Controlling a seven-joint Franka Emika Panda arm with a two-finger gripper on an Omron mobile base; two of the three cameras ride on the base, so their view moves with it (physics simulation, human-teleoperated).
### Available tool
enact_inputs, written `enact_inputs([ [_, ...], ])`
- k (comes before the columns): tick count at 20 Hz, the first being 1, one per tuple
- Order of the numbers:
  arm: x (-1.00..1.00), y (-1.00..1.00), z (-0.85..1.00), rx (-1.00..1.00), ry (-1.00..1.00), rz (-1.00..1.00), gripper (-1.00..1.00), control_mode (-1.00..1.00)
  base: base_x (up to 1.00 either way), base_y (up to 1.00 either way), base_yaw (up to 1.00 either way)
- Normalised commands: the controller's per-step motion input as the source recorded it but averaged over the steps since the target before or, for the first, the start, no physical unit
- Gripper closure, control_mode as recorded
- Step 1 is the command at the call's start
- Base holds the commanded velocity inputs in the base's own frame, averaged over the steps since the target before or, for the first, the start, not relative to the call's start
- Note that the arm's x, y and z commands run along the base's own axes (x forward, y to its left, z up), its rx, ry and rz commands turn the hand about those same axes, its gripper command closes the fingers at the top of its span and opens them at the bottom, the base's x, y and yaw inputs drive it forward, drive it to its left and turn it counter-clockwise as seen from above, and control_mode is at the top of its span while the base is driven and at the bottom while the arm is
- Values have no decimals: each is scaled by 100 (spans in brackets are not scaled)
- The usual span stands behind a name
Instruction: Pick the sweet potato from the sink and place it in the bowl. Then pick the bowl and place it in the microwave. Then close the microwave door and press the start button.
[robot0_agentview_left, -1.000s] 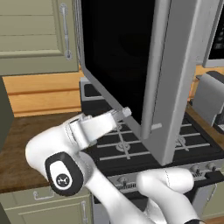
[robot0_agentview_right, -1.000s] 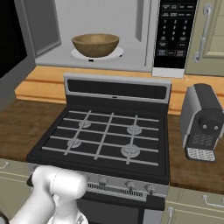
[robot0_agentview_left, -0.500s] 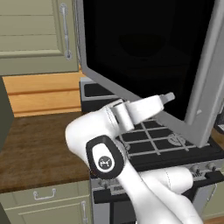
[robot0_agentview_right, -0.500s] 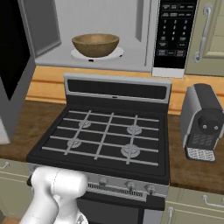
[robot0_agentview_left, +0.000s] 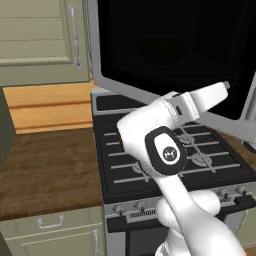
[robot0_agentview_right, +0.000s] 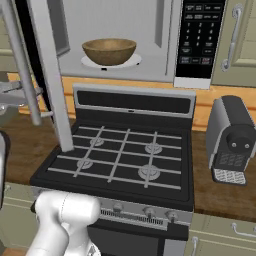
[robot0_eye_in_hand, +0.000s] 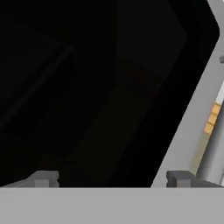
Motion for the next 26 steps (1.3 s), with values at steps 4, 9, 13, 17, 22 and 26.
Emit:
enact_inputs([
  [4, 94, -48, 3, 15, 0, 33, -100, -100, 0, 0, 0],
  [9, 100, -29, 0, 14, 0, 29, -100, -100, 0, 0, 0],
  [13, 100, -32, 0, 13, 0, 32, -100, -100, 0, 0, 0],
  [17, 100, -29, 0, 13, 1, 33, -100, -100, 0, 0, 0],
  [22, 99, -21, 0, 13, 2, 31, -100, -100, 0, 0, 0],
  [26, 100, -6, 0, 14, 6, 27, -100, -100, 0, 0, 0],
])
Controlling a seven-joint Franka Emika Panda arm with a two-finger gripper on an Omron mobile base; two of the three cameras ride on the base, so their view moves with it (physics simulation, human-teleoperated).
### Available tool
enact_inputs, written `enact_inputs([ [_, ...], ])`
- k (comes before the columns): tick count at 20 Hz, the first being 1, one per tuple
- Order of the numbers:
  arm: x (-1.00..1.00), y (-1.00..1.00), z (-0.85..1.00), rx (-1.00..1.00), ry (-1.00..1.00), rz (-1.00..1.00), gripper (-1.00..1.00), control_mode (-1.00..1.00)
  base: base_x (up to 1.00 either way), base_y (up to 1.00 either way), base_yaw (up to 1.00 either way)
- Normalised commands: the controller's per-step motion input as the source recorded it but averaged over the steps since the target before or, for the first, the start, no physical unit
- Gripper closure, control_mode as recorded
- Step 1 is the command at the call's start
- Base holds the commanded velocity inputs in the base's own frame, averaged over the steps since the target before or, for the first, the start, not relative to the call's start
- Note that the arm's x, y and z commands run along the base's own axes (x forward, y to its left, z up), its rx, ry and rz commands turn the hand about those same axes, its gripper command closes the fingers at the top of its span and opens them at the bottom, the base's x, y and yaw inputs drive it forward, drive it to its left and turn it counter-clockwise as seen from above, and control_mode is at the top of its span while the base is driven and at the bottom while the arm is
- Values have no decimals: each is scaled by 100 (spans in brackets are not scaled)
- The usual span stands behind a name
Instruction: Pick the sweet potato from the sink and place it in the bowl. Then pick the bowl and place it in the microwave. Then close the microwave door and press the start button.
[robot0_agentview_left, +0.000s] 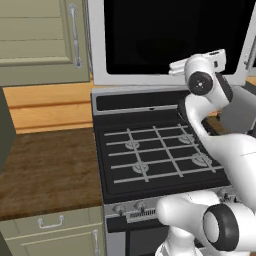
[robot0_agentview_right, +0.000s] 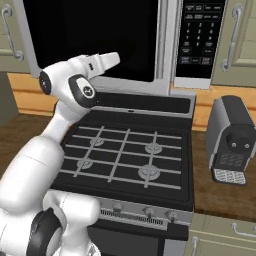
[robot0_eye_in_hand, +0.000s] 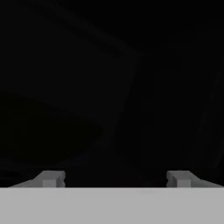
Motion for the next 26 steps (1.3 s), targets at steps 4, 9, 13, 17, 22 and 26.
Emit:
enact_inputs([
  [4, 96, 0, 1, 13, 10, 20, -100, -100, 0, 0, 0],
  [9, 67, 0, 10, 10, 12, 13, -100, -100, 0, 0, 0],
  [13, 13, 0, 16, 3, 9, 6, -100, -100, 0, 0, 0],
  [17, -84, -22, 30, 7, 0, 1, -100, -100, 0, 0, 0],
  [22, -100, -30, 20, 28, -12, -6, -100, -100, 0, 0, 0],
  [26, -100, -12, 4, 37, -29, -11, -100, -100, 0, 0, 0],
])
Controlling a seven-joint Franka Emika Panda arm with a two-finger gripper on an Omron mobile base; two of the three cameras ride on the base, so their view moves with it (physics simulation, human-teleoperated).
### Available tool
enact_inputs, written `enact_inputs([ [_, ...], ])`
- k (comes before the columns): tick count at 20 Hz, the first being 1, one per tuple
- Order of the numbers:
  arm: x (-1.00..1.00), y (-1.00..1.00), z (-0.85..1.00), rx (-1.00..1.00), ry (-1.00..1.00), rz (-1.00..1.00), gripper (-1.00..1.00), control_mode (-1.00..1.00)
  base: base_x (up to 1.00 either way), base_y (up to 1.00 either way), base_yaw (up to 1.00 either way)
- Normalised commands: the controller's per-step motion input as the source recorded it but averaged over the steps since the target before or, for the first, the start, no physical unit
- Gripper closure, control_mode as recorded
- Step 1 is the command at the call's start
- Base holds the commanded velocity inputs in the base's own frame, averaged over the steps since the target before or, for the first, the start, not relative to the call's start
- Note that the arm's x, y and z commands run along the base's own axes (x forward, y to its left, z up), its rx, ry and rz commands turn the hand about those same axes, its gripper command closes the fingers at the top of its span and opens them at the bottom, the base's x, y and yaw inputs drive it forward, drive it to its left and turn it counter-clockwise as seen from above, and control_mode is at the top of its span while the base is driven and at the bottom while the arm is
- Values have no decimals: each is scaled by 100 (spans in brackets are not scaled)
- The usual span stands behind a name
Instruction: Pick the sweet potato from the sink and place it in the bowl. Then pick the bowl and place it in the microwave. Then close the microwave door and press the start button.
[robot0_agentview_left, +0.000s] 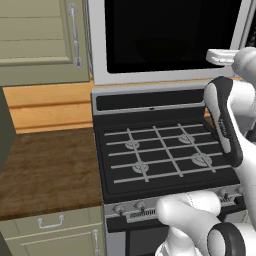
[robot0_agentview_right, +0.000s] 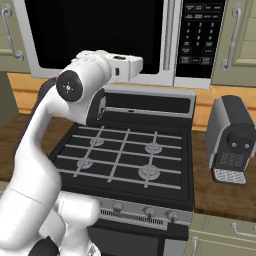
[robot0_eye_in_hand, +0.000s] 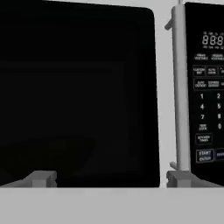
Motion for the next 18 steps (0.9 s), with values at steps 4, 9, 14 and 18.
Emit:
enact_inputs([
  [4, -99, -27, 7, 59, -17, 0, -100, -100, 0, 0, 0],
  [9, -97, -66, 29, 86, 0, 4, -100, -100, 0, 0, 0],
  [14, -93, -70, 14, 91, 7, 12, -100, -100, 0, 0, 0],
  [18, -44, -43, 0, 78, 14, 15, -100, -100, 0, 0, 0],
])
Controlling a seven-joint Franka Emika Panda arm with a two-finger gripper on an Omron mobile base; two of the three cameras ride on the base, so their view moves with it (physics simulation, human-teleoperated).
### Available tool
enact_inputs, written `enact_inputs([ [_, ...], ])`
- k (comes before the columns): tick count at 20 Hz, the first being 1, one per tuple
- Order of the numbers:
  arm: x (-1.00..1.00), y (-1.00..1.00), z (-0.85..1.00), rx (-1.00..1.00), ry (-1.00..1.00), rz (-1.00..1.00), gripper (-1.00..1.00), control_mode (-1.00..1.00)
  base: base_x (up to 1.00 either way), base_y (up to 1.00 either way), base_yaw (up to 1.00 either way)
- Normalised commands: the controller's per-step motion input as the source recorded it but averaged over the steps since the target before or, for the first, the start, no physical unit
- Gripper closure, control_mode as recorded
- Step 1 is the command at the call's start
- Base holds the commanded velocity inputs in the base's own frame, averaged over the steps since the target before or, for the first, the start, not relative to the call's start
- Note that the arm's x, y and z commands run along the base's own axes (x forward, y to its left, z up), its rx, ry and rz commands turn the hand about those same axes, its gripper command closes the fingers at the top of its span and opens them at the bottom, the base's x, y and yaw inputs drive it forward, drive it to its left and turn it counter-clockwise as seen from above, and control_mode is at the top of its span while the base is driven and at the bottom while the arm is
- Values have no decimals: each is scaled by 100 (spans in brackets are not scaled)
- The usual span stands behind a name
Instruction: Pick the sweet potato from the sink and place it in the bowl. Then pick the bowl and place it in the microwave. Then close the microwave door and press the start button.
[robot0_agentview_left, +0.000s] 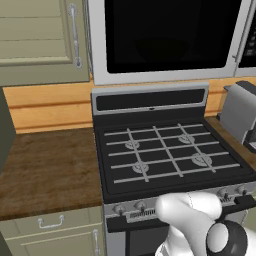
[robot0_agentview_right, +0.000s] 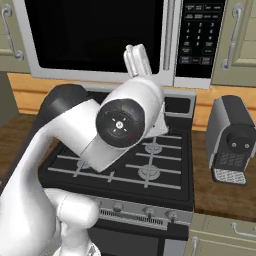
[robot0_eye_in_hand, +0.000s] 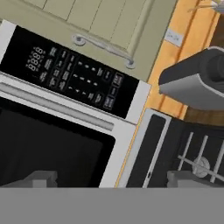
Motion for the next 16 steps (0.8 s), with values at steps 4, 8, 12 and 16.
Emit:
enact_inputs([
  [4, 57, -3, -7, 48, 13, 18, -100, -100, 0, 0, 0],
  [8, 59, 25, -26, 20, 5, 30, -100, -100, 0, 0, 0],
  [12, 10, 9, -60, 15, 0, 18, -100, -100, 0, 0, 0],
  [16, 28, 0, -29, 17, 0, 4, -100, -100, 0, 0, 0],
])
